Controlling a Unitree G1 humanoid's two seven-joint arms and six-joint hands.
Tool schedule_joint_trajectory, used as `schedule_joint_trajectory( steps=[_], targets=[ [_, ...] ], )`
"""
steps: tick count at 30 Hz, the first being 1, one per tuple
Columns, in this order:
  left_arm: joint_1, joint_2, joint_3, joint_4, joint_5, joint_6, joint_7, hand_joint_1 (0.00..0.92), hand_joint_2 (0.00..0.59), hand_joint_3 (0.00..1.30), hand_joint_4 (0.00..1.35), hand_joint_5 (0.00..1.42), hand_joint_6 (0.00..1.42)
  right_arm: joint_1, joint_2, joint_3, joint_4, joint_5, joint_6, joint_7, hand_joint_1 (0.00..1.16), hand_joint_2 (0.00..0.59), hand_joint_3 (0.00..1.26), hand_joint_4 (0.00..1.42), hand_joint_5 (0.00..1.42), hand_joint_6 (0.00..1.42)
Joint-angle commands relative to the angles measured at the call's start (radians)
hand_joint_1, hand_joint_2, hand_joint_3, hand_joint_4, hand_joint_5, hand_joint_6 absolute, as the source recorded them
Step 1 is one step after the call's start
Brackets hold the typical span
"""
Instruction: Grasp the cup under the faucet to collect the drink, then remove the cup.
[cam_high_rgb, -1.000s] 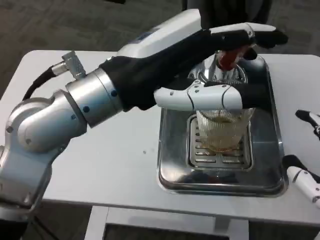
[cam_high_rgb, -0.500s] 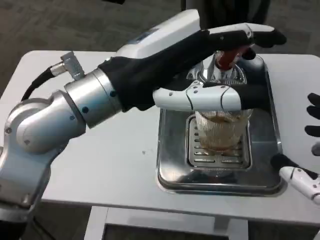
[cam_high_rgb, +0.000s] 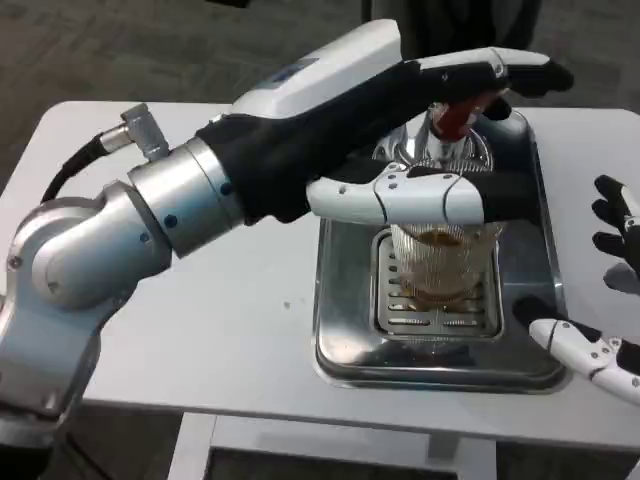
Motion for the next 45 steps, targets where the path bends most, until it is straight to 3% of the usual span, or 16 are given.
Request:
schedule_joint_trajectory(
  steps=[1,31,45],
  targets=[
    [0.047,0.028,-0.037,-0.008,0.023,0.021,-0.057,0.000,0.085,0.20,0.18,0.27,0.23,-0.011,0.009,0.029,0.023,0.003,-0.021,-0.028,0.64,0.256,0.00,0.04,0.10,0.18],
    [0.057,0.062,-0.027,-0.067,0.017,0.066,-0.063,0.035,0.094,0.20,0.19,0.27,0.23,-0.171,0.029,0.131,0.153,0.050,-0.009,-0.066,0.62,0.248,0.00,0.02,0.07,0.15],
    [0.058,0.076,-0.019,-0.071,0.002,0.076,-0.074,0.116,0.132,0.20,0.19,0.27,0.22,-0.233,0.047,0.162,0.214,0.056,-0.014,-0.077,0.65,0.240,0.00,0.02,0.06,0.14]
  ],
)
